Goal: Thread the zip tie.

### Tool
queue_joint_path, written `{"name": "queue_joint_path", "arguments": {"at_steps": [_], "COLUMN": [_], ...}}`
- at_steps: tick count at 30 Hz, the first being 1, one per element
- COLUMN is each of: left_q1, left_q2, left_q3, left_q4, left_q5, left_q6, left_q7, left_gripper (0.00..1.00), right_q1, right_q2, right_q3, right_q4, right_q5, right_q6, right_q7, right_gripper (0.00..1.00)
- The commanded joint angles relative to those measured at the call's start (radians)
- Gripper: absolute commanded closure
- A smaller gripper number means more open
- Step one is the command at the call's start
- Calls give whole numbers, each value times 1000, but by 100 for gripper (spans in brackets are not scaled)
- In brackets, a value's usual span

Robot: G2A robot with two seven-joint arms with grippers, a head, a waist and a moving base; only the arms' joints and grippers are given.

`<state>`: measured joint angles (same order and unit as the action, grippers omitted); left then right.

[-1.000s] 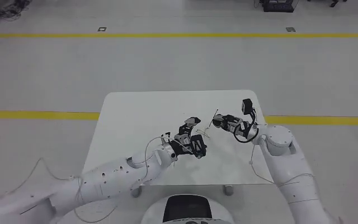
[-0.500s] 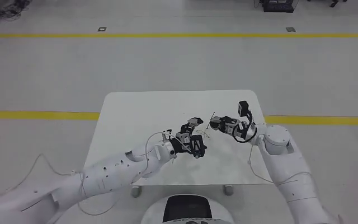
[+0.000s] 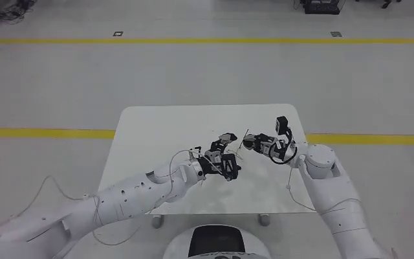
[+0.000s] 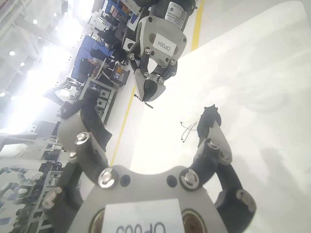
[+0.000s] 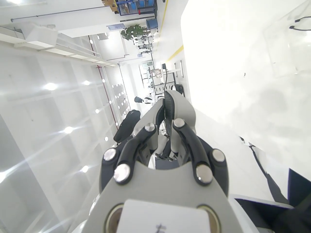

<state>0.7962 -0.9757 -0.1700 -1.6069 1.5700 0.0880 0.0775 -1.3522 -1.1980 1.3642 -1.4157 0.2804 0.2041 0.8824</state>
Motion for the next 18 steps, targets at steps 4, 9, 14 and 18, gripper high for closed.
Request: {"name": "queue_joint_path", "arguments": {"at_steps": [4,9,14,18], "left_q1": [-11,-12,-25,-40], "left_q2": [-9,-9,-10,-20], "left_q3": [0,0,0,0], "left_q4": [0,6,11,-4], "left_q5": [0,0,0,0], "left_q6": [-17,-10,-32,-57], "left_q7": [-50,-67,-95,-161], "left_gripper": [0,0,0,0], "right_q1": [-4,-4,-10,-10], "right_q2": [3,3,2,2], "right_q3": [-6,-6,-13,-20], "right_q4": [-19,-19,-23,-28], "right_q5": [-6,-6,7,26], "right_q6": [-20,-20,-16,8], "right_q7": [-11,-11,-31,-55], "right_gripper": [100,100,100,100]}}
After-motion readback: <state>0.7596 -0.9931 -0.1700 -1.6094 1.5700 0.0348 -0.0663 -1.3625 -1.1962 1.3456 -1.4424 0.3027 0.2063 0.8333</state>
